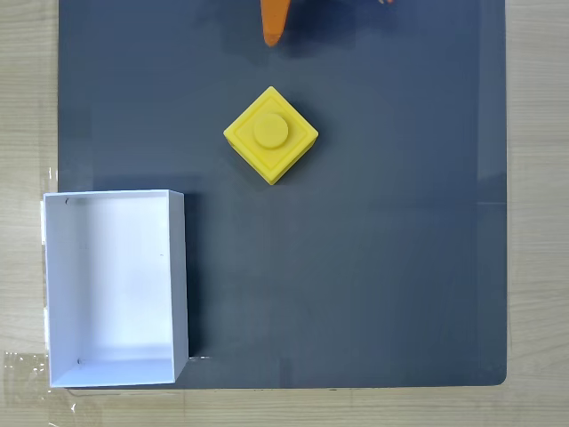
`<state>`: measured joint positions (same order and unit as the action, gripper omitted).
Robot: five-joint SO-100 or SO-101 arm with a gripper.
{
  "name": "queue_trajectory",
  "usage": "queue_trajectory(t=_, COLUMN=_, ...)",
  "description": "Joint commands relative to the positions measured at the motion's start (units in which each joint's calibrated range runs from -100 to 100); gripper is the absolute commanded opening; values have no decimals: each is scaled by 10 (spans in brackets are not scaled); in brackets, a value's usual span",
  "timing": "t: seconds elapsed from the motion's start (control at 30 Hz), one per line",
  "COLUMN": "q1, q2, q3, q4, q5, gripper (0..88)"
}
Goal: Grasp a yellow block and put it in the box
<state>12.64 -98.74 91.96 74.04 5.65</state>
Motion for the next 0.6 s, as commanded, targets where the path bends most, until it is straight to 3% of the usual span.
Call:
queue_trajectory(t=0.0, q1=3, q2=-3, q3=1, q4=0, q5=3, gripper=10)
queue_trajectory(t=0.57, q1=2, q2=-2, q3=-1, q4=0, q5=3, gripper=10)
